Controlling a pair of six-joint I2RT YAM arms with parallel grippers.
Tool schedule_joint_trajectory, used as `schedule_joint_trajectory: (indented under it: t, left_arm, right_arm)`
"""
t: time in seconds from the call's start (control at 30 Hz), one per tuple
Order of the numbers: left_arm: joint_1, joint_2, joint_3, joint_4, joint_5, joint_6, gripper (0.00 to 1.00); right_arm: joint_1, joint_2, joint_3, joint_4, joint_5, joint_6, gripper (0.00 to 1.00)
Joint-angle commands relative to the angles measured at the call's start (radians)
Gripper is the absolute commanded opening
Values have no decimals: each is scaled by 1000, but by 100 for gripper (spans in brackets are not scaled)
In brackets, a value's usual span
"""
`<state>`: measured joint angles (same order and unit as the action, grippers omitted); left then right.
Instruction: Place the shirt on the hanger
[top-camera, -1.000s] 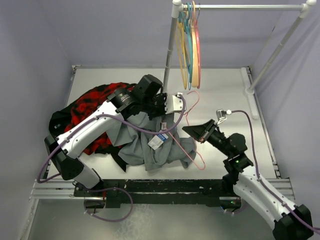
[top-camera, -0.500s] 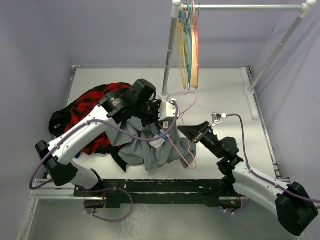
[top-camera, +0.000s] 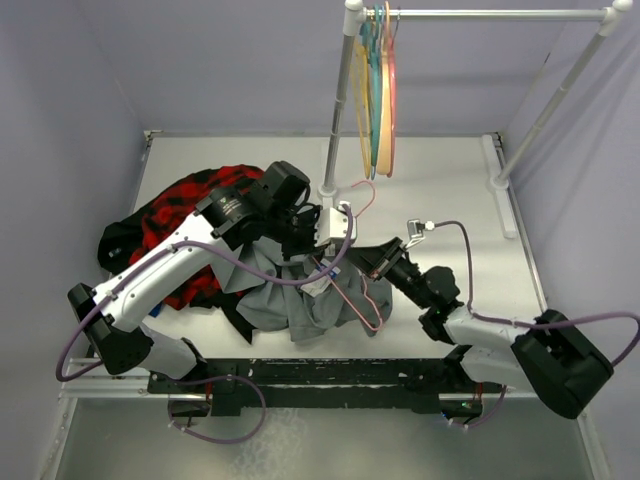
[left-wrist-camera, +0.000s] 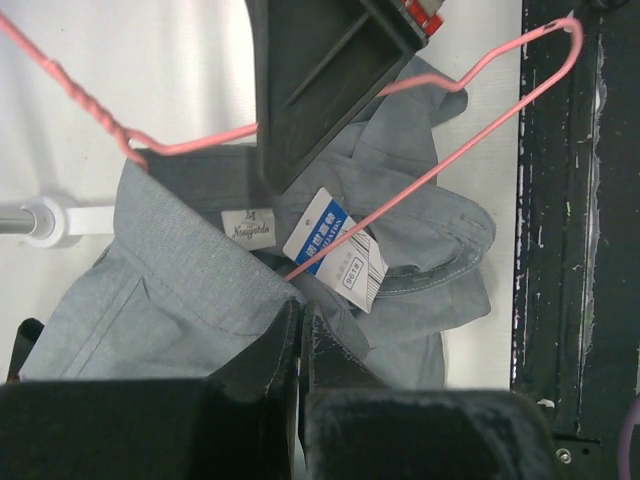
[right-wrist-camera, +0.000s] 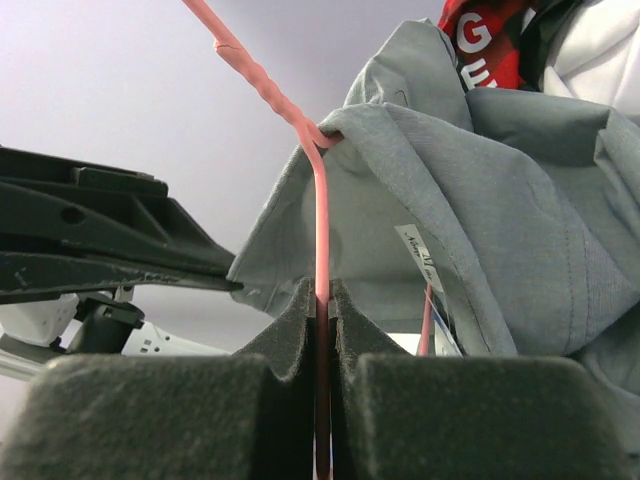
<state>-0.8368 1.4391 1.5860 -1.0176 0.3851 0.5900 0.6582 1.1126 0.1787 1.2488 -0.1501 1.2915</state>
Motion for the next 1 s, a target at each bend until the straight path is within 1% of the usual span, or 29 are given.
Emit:
schedule_joint_trajectory:
  t: [0.0, 0.1, 0.33, 0.37, 0.4, 0.43, 0.47, 0.5, 0.53, 0.63, 0.73, 0.87, 0.97]
  left_arm:
    - [4, -18, 51, -13, 85, -20, 0]
    - [4, -22, 41, -13, 76, -19, 0]
    - [4, -28, 29, -5, 62, -18, 0]
    - [4, -29, 25, 2, 45, -19, 2]
    - [4, -31, 23, 12, 7, -18, 18]
    - [5, -36, 27, 18, -33, -12, 38]
    - [7, -42, 40, 21, -74, 3, 73]
    - [17, -45, 58, 23, -97, 12, 96]
    - [34, -47, 91, 15, -90, 30, 100]
    - [94, -33, 187, -9, -25, 92, 100]
    - [165, -17, 211, -5, 79, 193, 100]
    - [289, 37, 217, 1, 303, 303, 100]
    - [370, 82, 210, -33, 480, 434, 100]
  right_arm:
    - [6, 105, 70, 257, 20, -28, 0]
    - [7, 160, 86, 325, 19, -30, 0]
    - [9, 223, 92, 381, 20, -39, 0]
    - [9, 225, 88, 386, 20, -46, 0]
    - [8, 224, 86, 385, 18, -54, 0]
    - [9, 222, 83, 382, 15, -67, 0]
    - [8, 221, 79, 379, 10, -77, 0]
    - [9, 221, 77, 374, 4, -92, 0]
    - [8, 221, 75, 371, -5, -100, 0]
    - [9, 237, 61, 405, -23, -101, 0]
    - [9, 265, 44, 463, -28, -101, 0]
    - [10, 311, 29, 538, -23, -101, 0]
    - [10, 352, 30, 578, -26, -94, 0]
